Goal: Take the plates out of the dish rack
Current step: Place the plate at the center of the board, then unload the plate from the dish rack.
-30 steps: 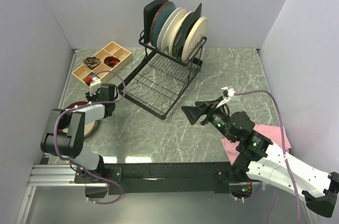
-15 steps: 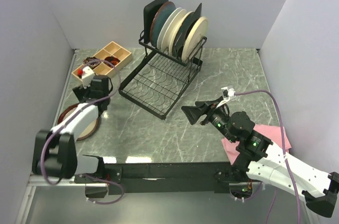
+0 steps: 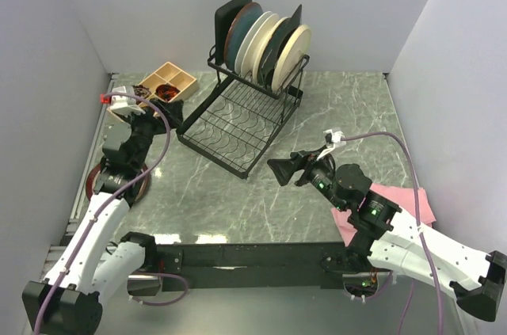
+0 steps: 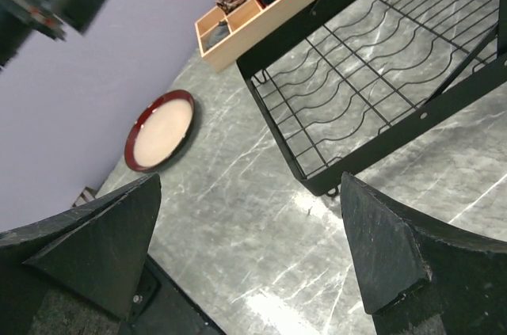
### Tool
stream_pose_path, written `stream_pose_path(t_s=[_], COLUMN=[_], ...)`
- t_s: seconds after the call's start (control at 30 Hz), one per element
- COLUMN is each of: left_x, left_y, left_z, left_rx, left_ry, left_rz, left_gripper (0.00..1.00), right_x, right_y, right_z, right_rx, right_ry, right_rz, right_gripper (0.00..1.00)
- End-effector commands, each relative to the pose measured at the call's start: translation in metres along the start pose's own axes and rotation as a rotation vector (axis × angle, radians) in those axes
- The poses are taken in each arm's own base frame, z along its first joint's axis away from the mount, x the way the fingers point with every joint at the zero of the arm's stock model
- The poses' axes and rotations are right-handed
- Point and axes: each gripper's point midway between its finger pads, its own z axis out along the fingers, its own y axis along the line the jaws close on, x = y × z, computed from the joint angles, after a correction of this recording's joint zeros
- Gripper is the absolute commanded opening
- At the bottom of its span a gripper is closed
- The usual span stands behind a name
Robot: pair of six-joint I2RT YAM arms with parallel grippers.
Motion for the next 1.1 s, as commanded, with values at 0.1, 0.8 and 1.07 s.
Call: stream_pose_path(t_s=[0.1,0.8,1.07], left_x=[-0.029,-0.053,-0.051], left_y=[-0.058,-0.135,-0.136], left_z=[0.019,0.167,0.199], left_rx=[0.265,0.801,0.838], left_ry=[-0.046,0.202,0.187], left_rz=[0.003,0.068,0.081], left_gripper=[0.99,0.53,0.53], right_x=[-0.019,-0.024,-0.024], right_y=[0.02,0.013,0.012], right_z=[0.005,0.002,0.002], right_rx=[-0.047,-0.017,-0.013], right_ry=[-0.027,-0.053,-0.052], right_rz=[-0.018,-0.056,-0.065], right_gripper=[1.0,0.96,0.96])
